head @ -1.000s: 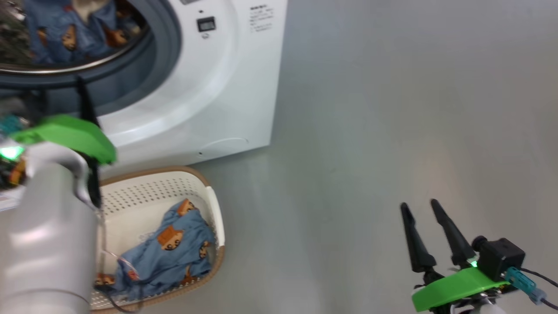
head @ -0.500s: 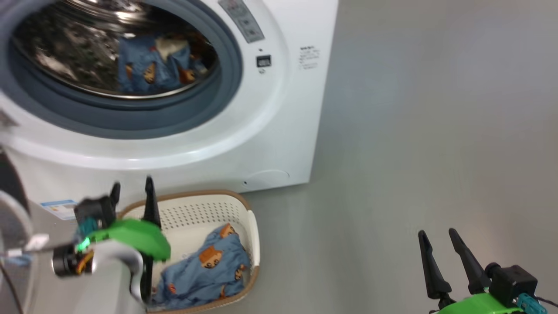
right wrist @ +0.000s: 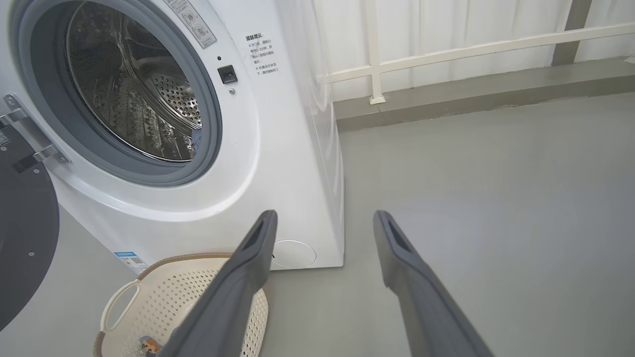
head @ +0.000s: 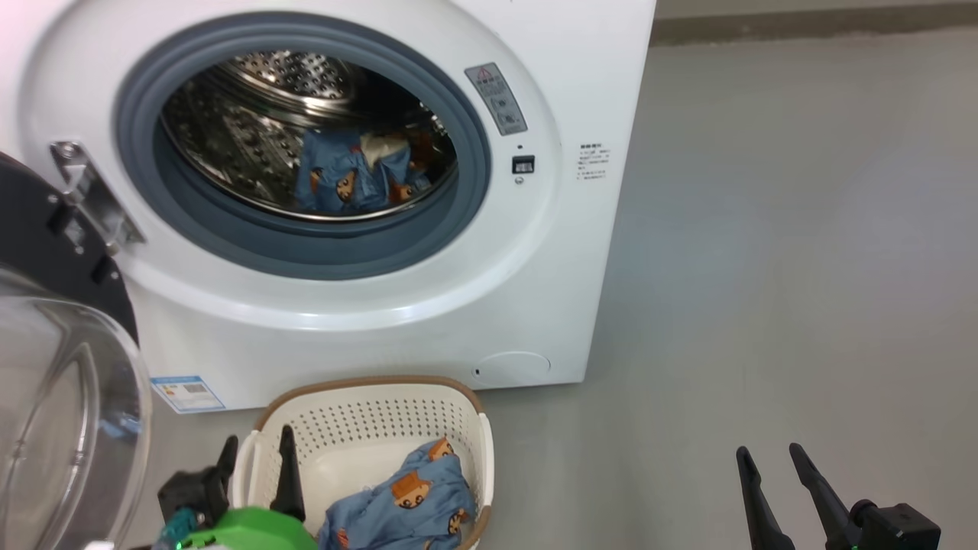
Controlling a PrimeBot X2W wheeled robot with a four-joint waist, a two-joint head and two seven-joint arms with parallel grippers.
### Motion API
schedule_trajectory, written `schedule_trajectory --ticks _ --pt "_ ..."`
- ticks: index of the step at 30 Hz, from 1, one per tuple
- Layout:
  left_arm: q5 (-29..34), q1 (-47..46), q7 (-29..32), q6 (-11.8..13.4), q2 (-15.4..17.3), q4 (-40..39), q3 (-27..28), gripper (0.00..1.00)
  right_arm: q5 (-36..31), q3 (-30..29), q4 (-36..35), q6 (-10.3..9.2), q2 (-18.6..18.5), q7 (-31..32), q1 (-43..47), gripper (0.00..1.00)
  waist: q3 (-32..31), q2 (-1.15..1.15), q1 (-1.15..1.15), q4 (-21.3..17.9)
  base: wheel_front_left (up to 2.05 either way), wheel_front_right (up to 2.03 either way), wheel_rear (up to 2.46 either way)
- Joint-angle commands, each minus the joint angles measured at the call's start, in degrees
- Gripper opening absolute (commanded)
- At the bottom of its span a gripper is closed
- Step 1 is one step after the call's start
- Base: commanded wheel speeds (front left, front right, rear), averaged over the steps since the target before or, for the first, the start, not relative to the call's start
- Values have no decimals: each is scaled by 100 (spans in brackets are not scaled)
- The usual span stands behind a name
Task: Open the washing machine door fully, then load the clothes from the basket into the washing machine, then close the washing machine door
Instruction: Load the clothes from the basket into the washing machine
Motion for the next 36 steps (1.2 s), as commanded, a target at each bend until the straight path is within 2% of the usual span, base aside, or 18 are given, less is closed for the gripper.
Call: schedule_trajectory --ticks 1,7,16,36 --pt "-42 -29 -47 43 112 -184 146 100 -92 137 -138 9 -57 -44 -57 100 -118 0 0 92 0 0 0" --pt "-136 495 -47 146 112 -649 169 100 -125 93 -158 9 -57 -44 53 100 -261 0 0 149 0 0 0" --pt "-153 1002 -47 165 118 -1212 291 100 -135 68 -156 9 -57 -44 157 100 -382 0 0 218 0 0 0" --pt "-207 1252 -2 248 163 -1504 227 100 -76 65 -147 9 -57 -44 195 100 -473 0 0 292 0 0 0"
